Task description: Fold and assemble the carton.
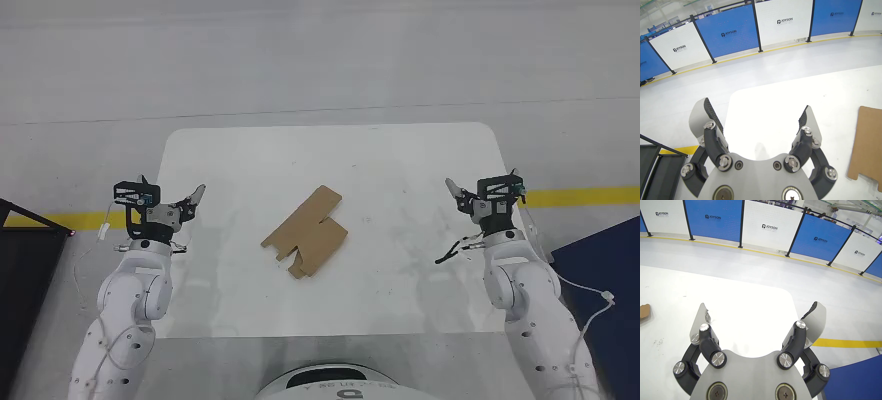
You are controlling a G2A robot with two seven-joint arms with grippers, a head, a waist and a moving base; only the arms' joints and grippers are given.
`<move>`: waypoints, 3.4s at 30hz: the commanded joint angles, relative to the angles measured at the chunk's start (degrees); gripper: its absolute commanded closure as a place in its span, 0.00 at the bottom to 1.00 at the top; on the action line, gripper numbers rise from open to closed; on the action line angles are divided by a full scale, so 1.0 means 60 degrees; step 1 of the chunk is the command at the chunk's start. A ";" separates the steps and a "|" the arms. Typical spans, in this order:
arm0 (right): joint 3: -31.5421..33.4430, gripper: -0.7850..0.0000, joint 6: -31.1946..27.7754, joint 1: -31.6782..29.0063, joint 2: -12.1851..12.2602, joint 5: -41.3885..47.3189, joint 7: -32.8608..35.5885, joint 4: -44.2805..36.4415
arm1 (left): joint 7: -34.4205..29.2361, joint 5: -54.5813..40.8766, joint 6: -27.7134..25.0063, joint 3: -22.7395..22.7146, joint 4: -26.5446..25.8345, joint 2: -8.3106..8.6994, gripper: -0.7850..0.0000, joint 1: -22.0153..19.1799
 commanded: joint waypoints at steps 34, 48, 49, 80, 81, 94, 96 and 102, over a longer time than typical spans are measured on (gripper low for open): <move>-0.4253 0.00 -0.5801 0.1745 0.0487 -0.9068 -0.3804 -0.1017 | 0.0000 0.0000 0.0000 0.0000 0.0000 0.0000 0.00 0.0000; -0.6104 0.38 -0.7404 0.2615 0.0547 -1.1650 -0.3011 -0.0318 | 0.0000 0.0000 0.0000 0.0000 0.0000 0.0000 0.00 0.0000; -0.6259 0.36 -0.7385 0.2717 0.0503 -1.1640 -0.2804 -0.0238 | 0.0000 0.0000 0.0000 0.0000 0.0000 0.0000 0.00 0.0000; -0.6470 1.00 -0.1368 0.3331 -0.0239 -1.3318 0.3721 -0.0228 | 0.0000 0.0000 0.0000 0.0000 0.0000 0.0000 0.00 0.0000; -0.6418 1.00 -0.1130 0.3257 -0.0236 -1.3835 0.4135 -0.0381 | 0.0000 0.0000 0.0000 0.0000 0.0000 0.0000 0.00 0.0000; -1.0568 1.00 -0.1419 0.6611 0.0936 -1.6633 1.0570 -0.0103 | 0.0000 0.0000 0.0000 0.0000 0.0000 0.0000 0.00 0.0000; -1.1348 1.00 -0.1423 0.7170 0.1142 -1.6633 1.1178 -0.0060 | 0.0000 0.0000 0.0000 0.0000 0.0000 0.0000 0.00 0.0000; -1.2685 1.00 -0.1233 0.8230 0.1590 -1.6633 1.2318 -0.0278 | 0.0000 0.0000 0.0000 0.0000 0.0000 0.0000 0.00 0.0000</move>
